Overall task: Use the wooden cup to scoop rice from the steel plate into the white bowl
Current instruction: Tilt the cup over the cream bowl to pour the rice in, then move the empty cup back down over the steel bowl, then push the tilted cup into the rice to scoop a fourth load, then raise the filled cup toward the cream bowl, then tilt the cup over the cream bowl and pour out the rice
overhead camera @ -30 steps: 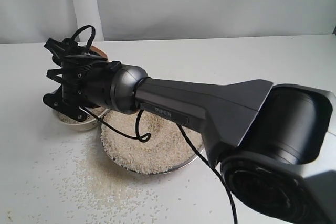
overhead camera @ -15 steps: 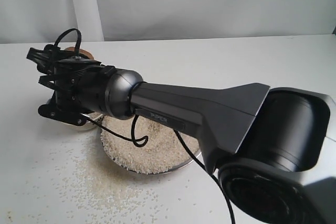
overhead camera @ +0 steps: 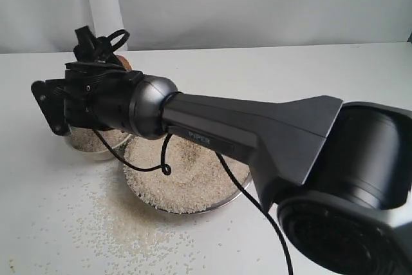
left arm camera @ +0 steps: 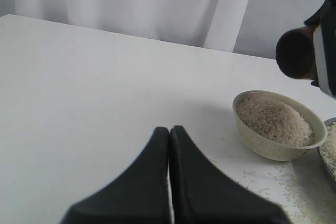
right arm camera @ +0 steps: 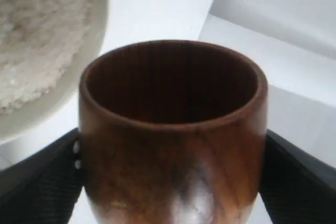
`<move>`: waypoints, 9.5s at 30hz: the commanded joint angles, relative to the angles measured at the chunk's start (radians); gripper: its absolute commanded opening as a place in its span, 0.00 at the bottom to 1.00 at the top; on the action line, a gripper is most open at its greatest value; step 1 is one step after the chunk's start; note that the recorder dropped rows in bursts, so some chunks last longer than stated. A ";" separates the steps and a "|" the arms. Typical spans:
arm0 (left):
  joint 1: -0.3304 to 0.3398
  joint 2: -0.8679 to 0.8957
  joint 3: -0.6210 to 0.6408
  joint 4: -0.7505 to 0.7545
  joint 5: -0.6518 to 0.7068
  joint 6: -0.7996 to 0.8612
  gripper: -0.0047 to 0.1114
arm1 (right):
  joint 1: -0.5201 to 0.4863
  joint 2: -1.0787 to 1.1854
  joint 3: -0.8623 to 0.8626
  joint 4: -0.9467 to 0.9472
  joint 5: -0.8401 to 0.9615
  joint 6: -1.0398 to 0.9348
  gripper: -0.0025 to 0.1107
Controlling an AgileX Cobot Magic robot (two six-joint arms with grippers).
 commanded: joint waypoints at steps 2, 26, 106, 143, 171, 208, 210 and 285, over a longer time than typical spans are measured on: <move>-0.005 0.004 0.001 0.003 -0.007 -0.002 0.04 | 0.001 -0.073 -0.001 -0.008 0.008 0.369 0.02; -0.005 0.004 0.001 0.003 -0.007 -0.002 0.04 | -0.078 -0.435 0.481 0.087 0.230 0.370 0.02; -0.005 0.004 0.001 0.003 -0.007 -0.002 0.04 | -0.141 -0.264 0.707 0.479 -0.310 -0.246 0.02; -0.005 0.004 0.001 0.003 -0.007 -0.002 0.04 | -0.299 -0.355 0.708 1.286 -0.329 -0.546 0.02; -0.005 0.004 0.001 0.003 -0.007 -0.002 0.04 | -0.318 -0.505 0.784 1.399 -0.410 -0.546 0.02; -0.005 0.004 0.001 0.003 -0.007 -0.002 0.04 | -0.095 -0.041 -0.001 0.363 -0.172 -0.512 0.02; -0.005 0.004 0.001 0.003 -0.007 -0.002 0.04 | -0.090 -0.038 -0.001 0.329 -0.170 -0.512 0.02; -0.005 0.004 0.001 0.003 -0.007 -0.002 0.04 | -0.040 -0.004 -0.001 0.085 -0.158 -0.995 0.02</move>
